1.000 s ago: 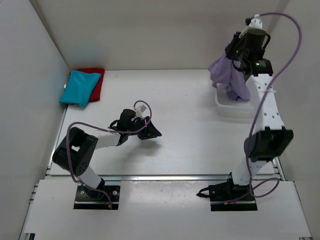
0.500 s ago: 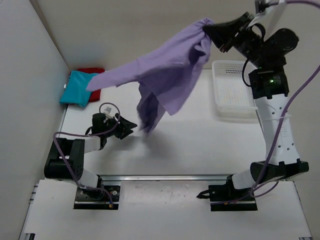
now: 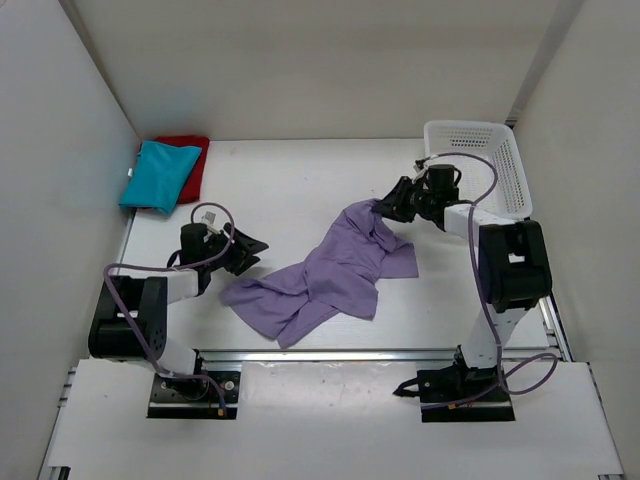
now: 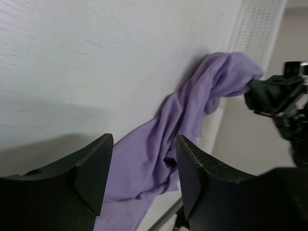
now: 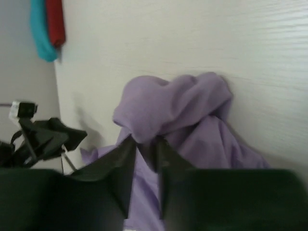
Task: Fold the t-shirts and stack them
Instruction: Grab crumpled tshirt from bin with the right arm, then move the tshirt to the center of the board
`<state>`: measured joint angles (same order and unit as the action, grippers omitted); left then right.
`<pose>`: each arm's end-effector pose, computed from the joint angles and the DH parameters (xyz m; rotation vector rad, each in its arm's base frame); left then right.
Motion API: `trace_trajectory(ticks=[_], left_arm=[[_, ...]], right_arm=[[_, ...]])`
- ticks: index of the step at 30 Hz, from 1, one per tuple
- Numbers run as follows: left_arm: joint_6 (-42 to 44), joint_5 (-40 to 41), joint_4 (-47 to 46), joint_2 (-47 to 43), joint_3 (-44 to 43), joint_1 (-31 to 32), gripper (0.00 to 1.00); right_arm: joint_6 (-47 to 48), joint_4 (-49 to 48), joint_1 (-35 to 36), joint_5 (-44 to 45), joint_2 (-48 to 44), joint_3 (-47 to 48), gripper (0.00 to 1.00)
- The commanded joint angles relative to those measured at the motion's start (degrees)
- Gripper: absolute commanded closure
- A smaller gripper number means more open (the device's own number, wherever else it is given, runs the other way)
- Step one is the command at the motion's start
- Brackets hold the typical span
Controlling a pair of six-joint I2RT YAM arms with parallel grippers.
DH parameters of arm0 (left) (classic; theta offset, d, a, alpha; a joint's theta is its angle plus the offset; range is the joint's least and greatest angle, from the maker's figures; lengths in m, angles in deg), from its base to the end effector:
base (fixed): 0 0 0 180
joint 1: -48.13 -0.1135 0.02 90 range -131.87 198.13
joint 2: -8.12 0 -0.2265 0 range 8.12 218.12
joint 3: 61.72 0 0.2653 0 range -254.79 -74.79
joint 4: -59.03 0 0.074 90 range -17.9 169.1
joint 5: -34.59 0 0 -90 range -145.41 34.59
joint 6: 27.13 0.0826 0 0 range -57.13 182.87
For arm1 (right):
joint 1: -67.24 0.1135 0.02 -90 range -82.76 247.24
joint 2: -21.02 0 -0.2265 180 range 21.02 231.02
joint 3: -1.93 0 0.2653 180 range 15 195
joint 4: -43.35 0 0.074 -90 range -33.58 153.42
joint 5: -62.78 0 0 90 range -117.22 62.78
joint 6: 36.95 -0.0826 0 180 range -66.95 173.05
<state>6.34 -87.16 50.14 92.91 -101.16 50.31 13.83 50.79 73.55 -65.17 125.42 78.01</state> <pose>0.3000 -0.0549 0.0646 -0.7663 2.2242 -1.1531 0.4146 0.0970 0.1257 0.2574 2.2706 1.1595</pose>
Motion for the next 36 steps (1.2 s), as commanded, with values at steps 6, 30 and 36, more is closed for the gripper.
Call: trace_trajectory(ticks=[6,30,36], left_arm=[[16.3,13.3,20.9,-10.3,-5.3,3.7,0.35],[29.8,22.5,44.7,-16.8,-5.8,2.1,0.24],[30.3,27.7,44.2,-13.2,-7.0,9.2,0.29]], right_arm=[[11.9,15.3,5.6,25.5,-12.6,5.1,0.46],[7.4,21.1,31.2,27.0,-40.2,-38.0,0.58],[7.8,18.4,31.1,31.0,-36.6,-37.9,0.69]])
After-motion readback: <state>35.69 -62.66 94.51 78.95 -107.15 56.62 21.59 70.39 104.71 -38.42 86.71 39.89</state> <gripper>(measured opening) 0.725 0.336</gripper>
